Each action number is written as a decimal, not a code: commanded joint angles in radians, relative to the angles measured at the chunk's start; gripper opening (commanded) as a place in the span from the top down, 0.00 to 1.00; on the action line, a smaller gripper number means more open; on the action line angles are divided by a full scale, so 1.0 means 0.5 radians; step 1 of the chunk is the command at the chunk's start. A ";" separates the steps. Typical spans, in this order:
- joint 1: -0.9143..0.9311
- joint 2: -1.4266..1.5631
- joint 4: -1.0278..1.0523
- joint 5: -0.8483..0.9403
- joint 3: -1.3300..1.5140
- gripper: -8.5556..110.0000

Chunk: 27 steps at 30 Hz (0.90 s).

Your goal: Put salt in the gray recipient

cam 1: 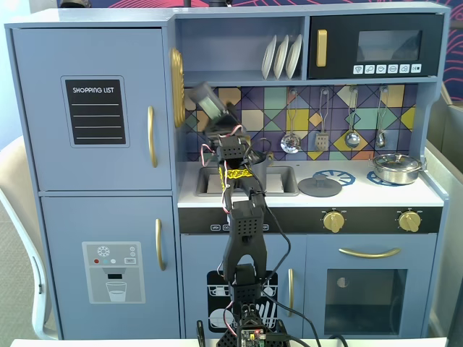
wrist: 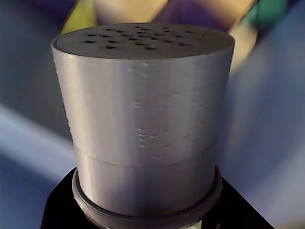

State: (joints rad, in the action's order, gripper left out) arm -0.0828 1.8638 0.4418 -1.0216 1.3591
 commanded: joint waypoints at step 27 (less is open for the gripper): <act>0.190 0.107 -0.117 0.476 -0.169 0.93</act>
State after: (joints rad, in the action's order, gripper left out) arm -0.0153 1.8561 0.4019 -0.8805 1.2993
